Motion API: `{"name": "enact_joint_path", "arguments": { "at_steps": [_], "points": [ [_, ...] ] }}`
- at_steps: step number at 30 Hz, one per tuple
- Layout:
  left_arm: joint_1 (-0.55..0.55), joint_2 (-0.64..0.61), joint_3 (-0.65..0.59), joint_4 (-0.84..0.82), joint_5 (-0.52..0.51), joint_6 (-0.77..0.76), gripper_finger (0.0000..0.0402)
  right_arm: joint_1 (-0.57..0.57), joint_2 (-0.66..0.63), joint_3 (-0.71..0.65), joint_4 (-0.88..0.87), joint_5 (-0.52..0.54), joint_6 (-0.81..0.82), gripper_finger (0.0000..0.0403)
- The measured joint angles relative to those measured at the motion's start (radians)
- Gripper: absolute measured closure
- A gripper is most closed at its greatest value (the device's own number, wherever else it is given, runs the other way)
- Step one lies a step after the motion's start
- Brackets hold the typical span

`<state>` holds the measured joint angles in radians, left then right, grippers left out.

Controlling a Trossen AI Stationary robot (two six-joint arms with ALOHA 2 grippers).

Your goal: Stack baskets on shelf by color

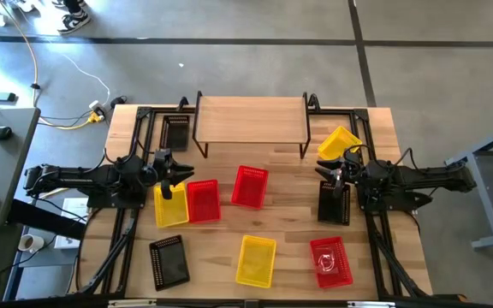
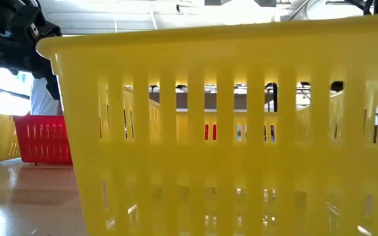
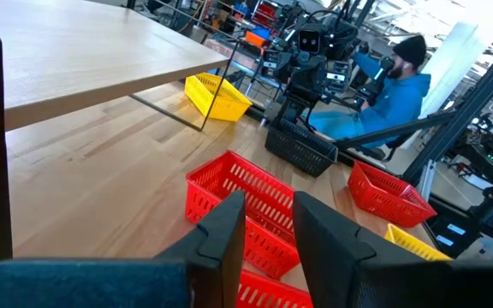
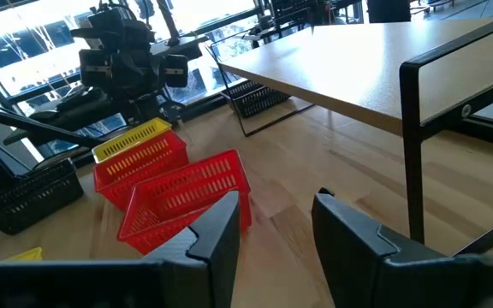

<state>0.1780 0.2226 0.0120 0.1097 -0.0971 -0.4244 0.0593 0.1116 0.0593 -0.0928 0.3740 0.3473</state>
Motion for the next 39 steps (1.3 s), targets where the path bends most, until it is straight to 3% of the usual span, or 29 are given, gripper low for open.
{"name": "enact_joint_path", "arguments": {
  "at_steps": [20,30,39],
  "points": [
    [0.000,0.000,0.000,0.000,0.000,-0.004,0.0312,0.000,0.000,0.000,0.000,0.000,0.000,0.0270],
    [0.000,0.000,0.000,0.000,0.000,-0.148,0.0310,0.000,0.000,0.000,0.000,0.000,0.000,0.0270],
    [0.000,0.000,0.000,0.000,-0.043,-0.214,0.0256,0.000,0.000,0.000,0.000,0.000,0.000,0.0270]
  ]
}}
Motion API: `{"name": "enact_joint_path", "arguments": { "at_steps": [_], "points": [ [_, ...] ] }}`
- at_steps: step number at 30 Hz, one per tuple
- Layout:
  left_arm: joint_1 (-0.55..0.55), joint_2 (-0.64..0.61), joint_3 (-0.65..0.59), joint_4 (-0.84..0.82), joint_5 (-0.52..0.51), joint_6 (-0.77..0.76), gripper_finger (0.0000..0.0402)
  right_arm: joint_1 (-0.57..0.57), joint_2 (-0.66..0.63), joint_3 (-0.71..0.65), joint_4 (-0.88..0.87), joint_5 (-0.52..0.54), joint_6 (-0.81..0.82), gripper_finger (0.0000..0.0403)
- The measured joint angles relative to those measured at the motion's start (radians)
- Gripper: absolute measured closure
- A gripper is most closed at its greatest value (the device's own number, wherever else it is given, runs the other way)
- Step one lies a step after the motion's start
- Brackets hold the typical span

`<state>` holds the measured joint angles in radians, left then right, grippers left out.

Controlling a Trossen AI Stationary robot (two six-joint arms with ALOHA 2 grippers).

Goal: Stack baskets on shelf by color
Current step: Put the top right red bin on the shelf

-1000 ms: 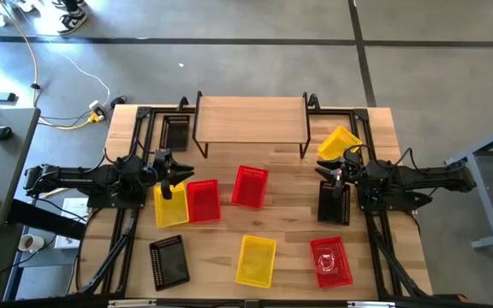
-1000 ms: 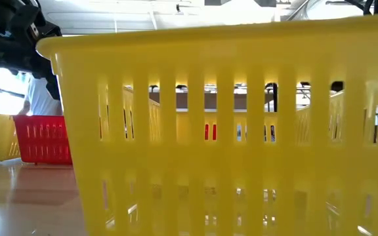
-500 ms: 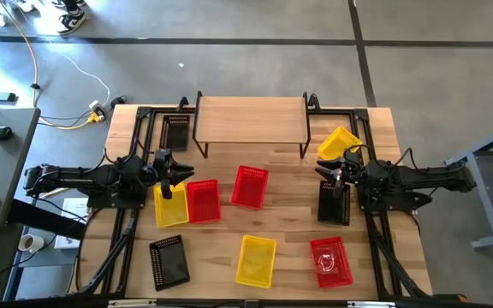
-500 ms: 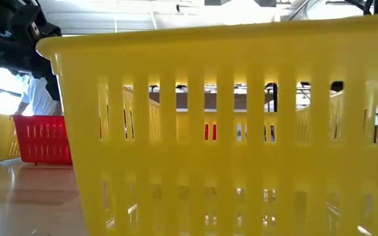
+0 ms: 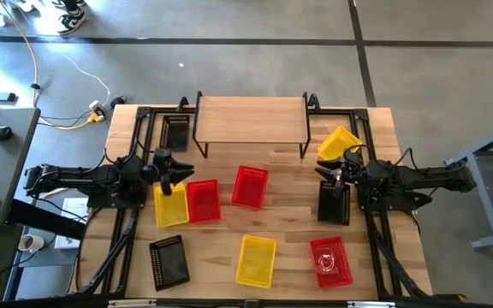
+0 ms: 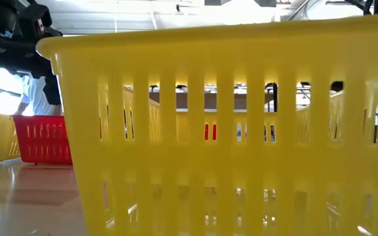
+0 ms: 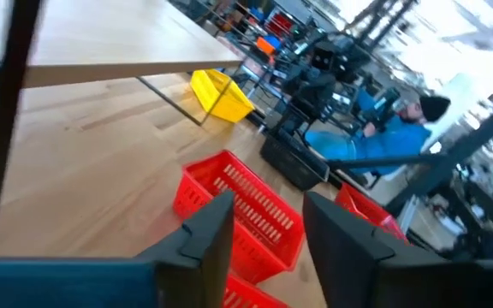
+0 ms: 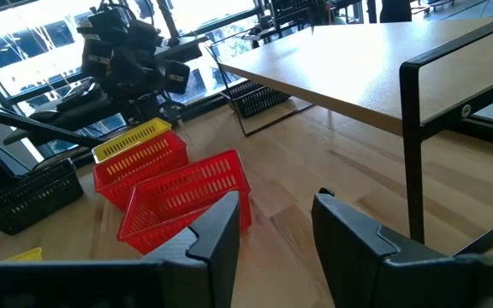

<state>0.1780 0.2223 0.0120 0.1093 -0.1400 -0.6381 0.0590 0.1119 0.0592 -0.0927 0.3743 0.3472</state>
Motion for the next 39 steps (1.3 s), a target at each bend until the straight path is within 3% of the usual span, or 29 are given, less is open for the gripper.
{"name": "enact_joint_path", "arguments": {
  "at_steps": [7,13,17,26,39],
  "points": [
    [0.000,0.000,0.000,0.044,-0.003,-0.183,0.0207,0.000,0.000,0.000,0.000,0.000,0.000,0.0270],
    [0.000,0.000,0.048,0.121,0.005,-0.154,0.0209,0.000,0.000,0.000,0.000,0.000,0.000,0.0270],
    [0.000,0.005,0.148,0.078,0.073,-0.048,0.0218,0.000,0.000,0.000,0.000,0.000,0.000,0.0270],
    [0.000,0.111,0.435,-0.220,0.157,0.127,0.0233,0.000,0.000,0.000,0.000,0.000,0.000,0.0270],
    [-0.003,0.469,0.745,-0.324,0.163,0.552,0.0234,0.000,0.000,0.000,0.000,0.000,0.000,0.0270]
  ]
}}
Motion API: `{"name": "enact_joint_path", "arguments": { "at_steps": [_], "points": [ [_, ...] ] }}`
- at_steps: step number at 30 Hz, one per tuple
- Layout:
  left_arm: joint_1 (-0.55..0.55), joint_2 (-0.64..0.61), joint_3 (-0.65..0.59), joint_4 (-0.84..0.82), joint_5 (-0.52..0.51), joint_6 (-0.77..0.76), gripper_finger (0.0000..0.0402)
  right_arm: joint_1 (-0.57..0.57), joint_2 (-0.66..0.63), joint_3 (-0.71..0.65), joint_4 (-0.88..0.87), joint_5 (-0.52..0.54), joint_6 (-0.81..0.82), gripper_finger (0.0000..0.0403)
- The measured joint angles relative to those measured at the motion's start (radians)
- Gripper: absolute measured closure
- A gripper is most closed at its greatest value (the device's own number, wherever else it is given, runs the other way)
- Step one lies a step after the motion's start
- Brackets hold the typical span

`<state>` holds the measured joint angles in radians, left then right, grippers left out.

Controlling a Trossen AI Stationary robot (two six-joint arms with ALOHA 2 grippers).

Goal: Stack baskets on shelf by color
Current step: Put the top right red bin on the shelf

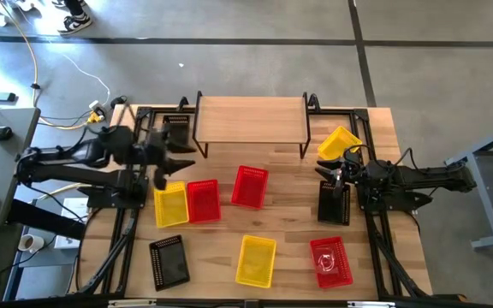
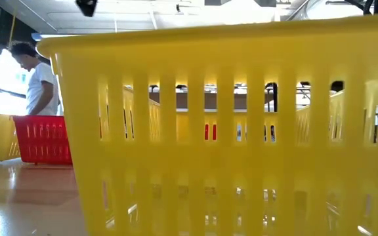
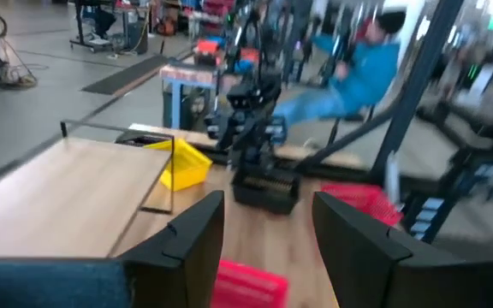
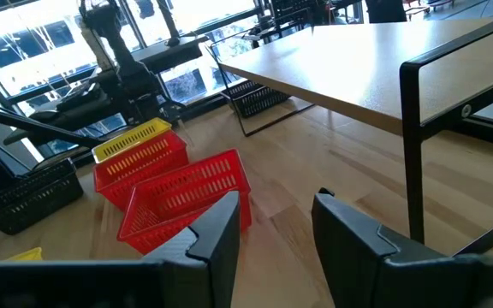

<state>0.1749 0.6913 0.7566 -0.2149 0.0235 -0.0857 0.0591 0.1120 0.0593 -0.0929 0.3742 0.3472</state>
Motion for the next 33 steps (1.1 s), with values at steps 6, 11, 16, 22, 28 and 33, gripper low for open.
{"name": "enact_joint_path", "arguments": {
  "at_steps": [6,11,16,22,28,33],
  "points": [
    [0.000,0.171,0.056,0.001,0.000,0.081,0.0234,0.000,0.000,0.000,0.000,0.000,0.000,0.0270],
    [-0.012,0.289,0.075,0.002,0.026,0.085,0.0234,0.000,0.000,0.000,0.000,0.000,0.000,0.0270],
    [-0.057,0.400,0.109,0.003,0.037,0.090,0.0231,0.000,0.000,0.000,0.000,0.000,0.000,0.0270],
    [-0.103,0.547,0.152,0.005,-0.013,0.125,0.0220,0.000,0.000,0.000,0.000,0.000,0.000,0.0270],
    [-0.140,0.670,0.174,0.011,-0.010,0.133,0.0218,0.000,0.000,0.000,0.000,0.000,0.000,0.0270],
    [-0.166,0.757,0.175,0.015,-0.012,0.146,0.0218,0.000,0.000,0.000,0.000,0.000,0.000,0.0270]
  ]
}}
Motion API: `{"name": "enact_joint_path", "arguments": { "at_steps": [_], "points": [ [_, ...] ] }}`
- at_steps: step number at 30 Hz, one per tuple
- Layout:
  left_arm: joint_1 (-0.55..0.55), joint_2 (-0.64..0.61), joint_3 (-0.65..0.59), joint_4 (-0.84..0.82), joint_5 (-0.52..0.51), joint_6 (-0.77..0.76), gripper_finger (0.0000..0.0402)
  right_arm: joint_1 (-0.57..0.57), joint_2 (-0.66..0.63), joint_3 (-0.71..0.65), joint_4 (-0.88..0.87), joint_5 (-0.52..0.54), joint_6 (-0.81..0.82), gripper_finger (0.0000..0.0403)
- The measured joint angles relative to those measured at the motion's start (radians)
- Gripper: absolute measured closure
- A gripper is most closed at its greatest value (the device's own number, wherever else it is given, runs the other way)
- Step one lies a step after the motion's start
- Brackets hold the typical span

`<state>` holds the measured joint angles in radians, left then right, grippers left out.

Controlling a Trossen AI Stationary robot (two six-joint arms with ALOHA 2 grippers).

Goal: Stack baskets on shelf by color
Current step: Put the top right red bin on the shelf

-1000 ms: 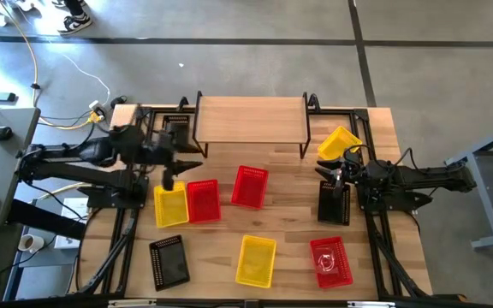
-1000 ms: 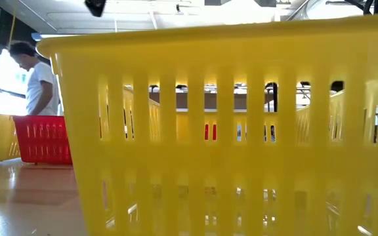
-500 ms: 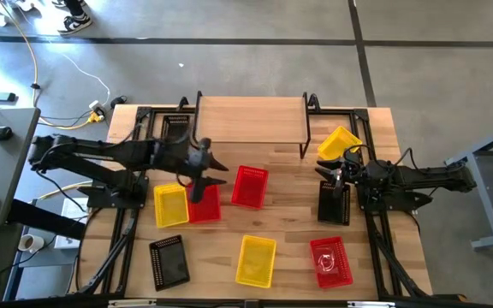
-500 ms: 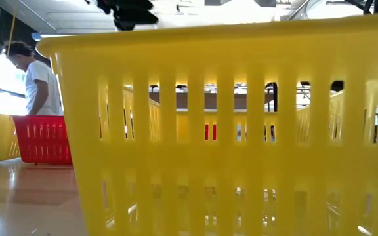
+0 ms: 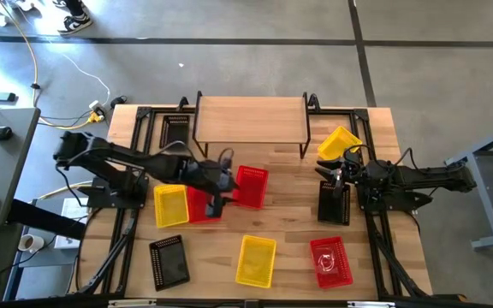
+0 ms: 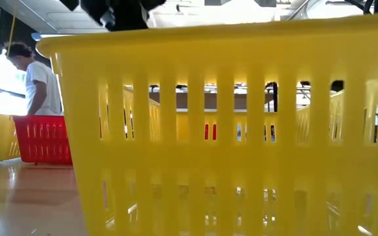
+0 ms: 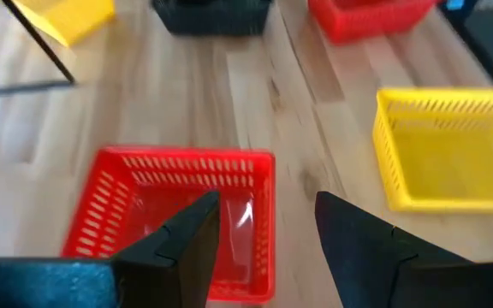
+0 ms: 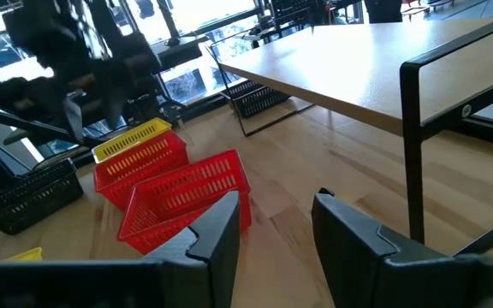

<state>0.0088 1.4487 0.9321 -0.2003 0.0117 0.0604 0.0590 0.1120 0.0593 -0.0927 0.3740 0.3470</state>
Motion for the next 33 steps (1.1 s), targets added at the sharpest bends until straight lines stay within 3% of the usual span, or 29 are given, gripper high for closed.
{"name": "enact_joint_path", "arguments": {
  "at_steps": [19,28,33],
  "points": [
    [-0.031,0.231,0.000,0.051,-0.015,0.003,0.0218,0.000,0.000,0.000,0.000,0.000,0.000,0.0270],
    [-0.031,0.273,0.000,0.052,-0.054,0.000,0.0218,0.000,0.000,0.000,0.000,0.000,0.000,0.0270],
    [-0.031,0.273,0.000,0.050,-0.084,0.004,0.0245,0.000,0.000,0.000,0.000,0.000,0.000,0.0270]
  ]
}}
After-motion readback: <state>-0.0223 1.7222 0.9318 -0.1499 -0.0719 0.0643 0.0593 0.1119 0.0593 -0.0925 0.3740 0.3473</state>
